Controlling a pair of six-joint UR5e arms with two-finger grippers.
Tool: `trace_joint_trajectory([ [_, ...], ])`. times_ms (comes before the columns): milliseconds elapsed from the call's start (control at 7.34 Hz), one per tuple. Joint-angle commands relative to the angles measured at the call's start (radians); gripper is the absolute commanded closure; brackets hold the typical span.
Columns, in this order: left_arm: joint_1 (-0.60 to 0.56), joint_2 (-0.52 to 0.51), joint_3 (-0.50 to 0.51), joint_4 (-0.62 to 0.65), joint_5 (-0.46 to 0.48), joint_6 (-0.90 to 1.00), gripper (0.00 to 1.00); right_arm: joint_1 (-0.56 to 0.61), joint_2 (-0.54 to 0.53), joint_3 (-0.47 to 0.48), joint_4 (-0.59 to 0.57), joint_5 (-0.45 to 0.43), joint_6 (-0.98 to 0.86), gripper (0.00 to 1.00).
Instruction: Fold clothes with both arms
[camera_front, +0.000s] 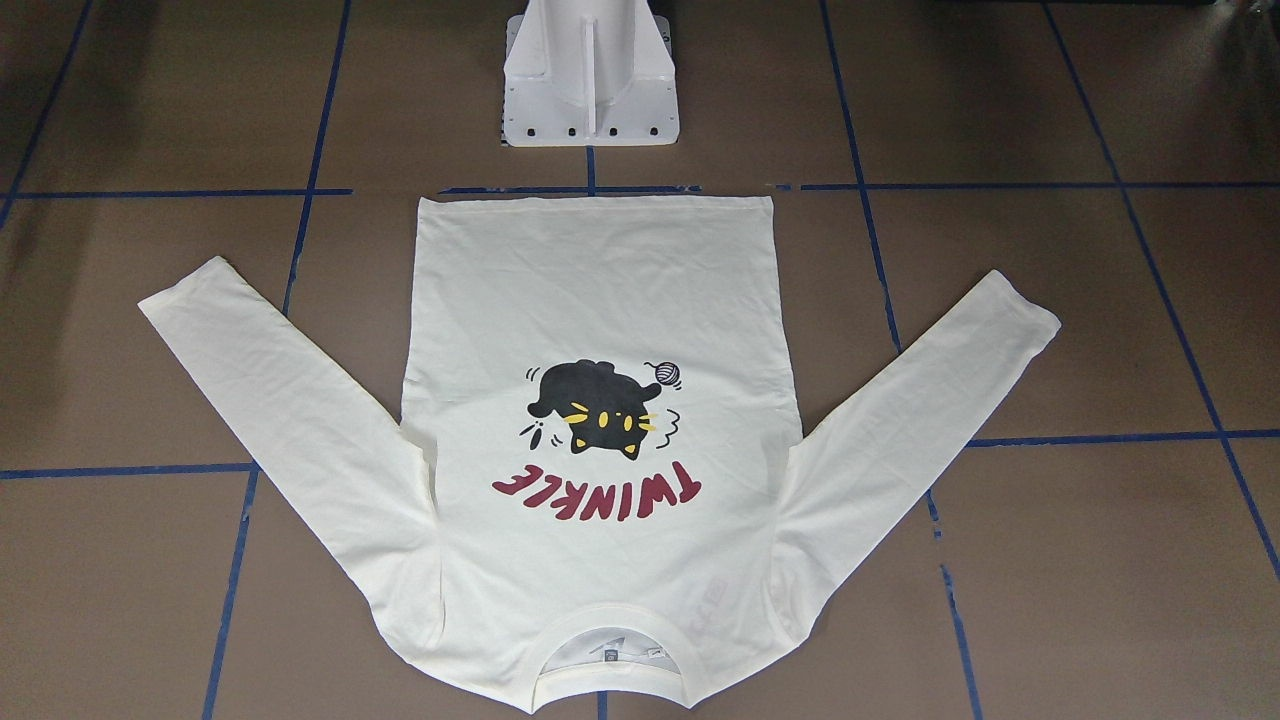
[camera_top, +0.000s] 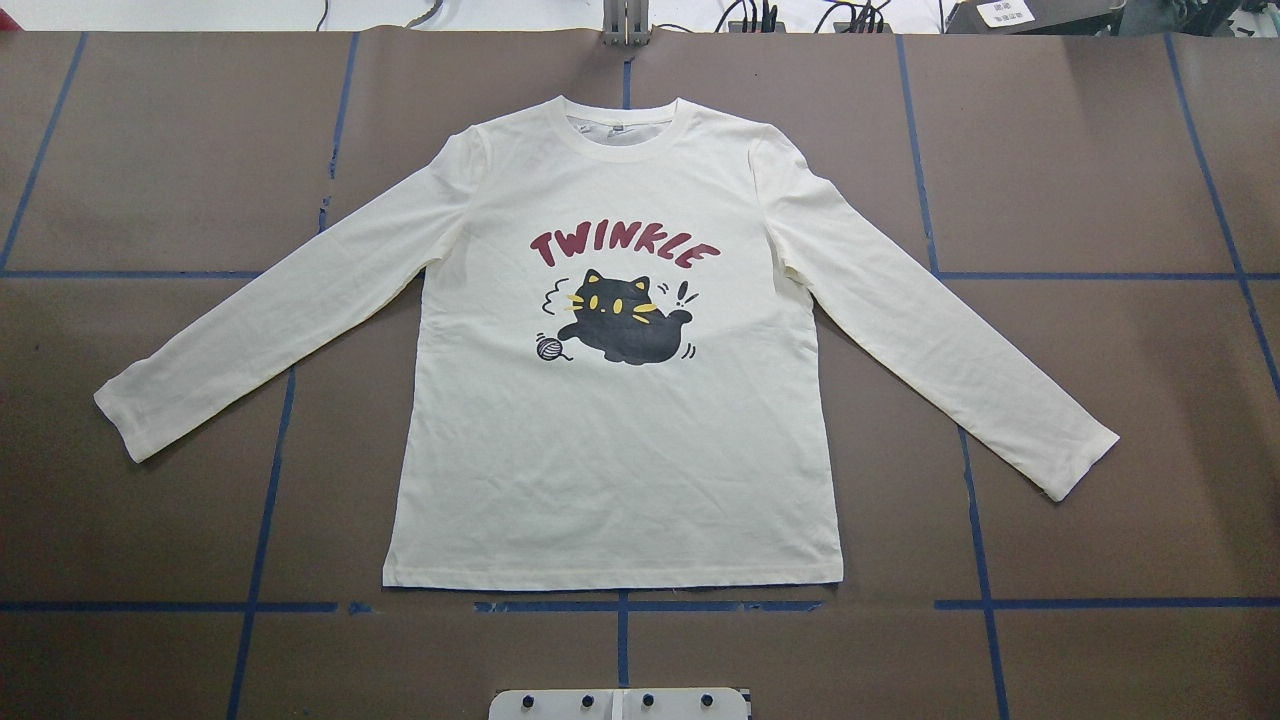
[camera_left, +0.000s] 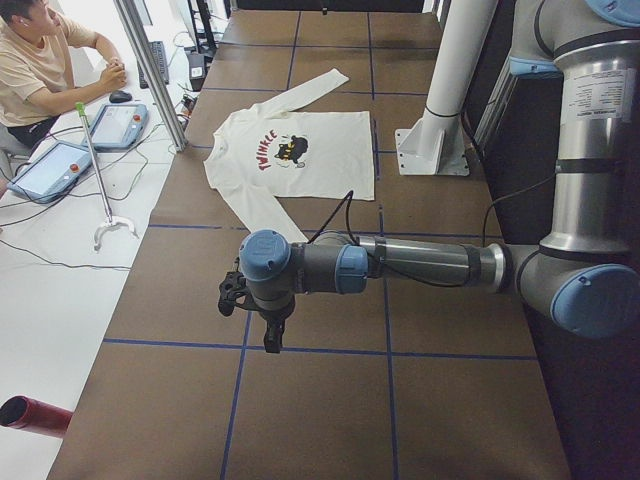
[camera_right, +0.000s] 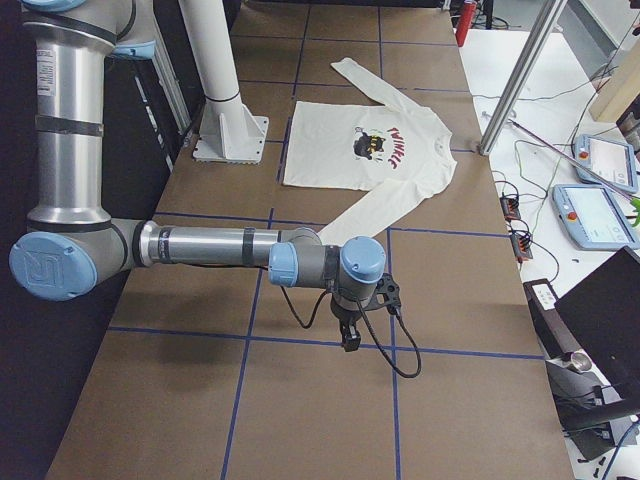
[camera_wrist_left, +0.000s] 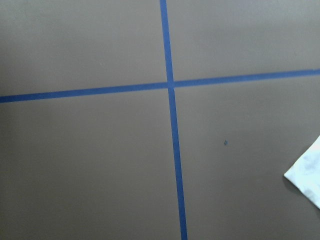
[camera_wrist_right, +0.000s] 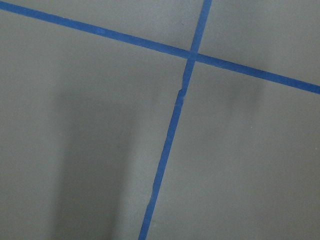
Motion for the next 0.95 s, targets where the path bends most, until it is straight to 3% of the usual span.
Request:
trace_joint_trajectory([
  [0,0.0,-0.001,-0.005,-0.041,0.006,-0.013,0.0,-0.002,0.001,0.001,0.0,0.005,0.0,0.0],
  [272,0.0,0.005,-0.011,-0.044,0.004,-0.012,0.0,-0.003,0.001,0.018,0.0,0.038,-0.002,0.0],
  [545,0.0,0.011,-0.022,-0.044,0.003,-0.015,0.0,-0.005,0.001,0.028,0.002,0.127,0.001,0.0],
  [817,0.0,0.011,-0.022,-0.046,0.001,-0.015,0.0,-0.075,0.0,0.036,0.04,0.129,0.132,0.0],
])
